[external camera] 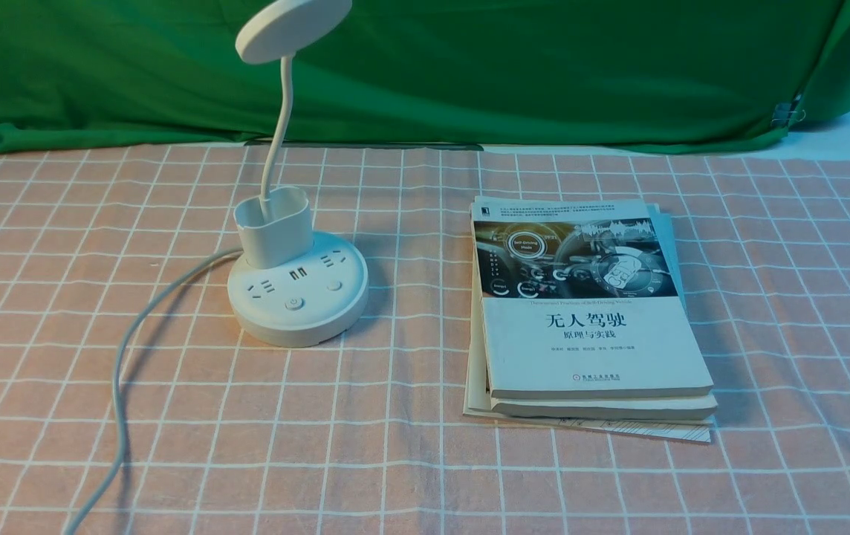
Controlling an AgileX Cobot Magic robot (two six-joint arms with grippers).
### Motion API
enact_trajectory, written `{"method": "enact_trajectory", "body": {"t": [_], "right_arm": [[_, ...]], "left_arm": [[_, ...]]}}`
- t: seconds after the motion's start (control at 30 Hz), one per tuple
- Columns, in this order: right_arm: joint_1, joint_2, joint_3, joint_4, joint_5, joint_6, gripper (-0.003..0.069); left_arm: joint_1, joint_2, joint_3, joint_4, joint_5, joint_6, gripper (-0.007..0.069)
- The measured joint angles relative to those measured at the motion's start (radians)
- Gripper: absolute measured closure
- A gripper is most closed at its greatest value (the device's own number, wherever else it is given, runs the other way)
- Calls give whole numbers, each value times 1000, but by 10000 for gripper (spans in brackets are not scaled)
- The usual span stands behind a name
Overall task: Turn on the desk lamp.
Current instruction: Use the left arm to press the button switch on the lamp holder
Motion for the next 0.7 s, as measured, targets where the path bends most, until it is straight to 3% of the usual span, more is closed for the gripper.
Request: {"method": "enact_trajectory", "body": {"t": [0.17,0.33,0.5,0.6,0.7], "right_arm": [[0,0,0,0,0,0,418],[0,0,0,0,0,0,418],[0,0,0,0,-1,0,418],[0,0,0,0,0,0,418],[0,0,0,0,0,0,418]], "left_arm": [[0,0,0,24,-373,9,622],[0,0,0,69,-608,25,622],[0,0,0,70,-723,7,622],[0,-1,-2,36,-789,-102,622],[0,-2,-56,24,-704,-170,622]]}}
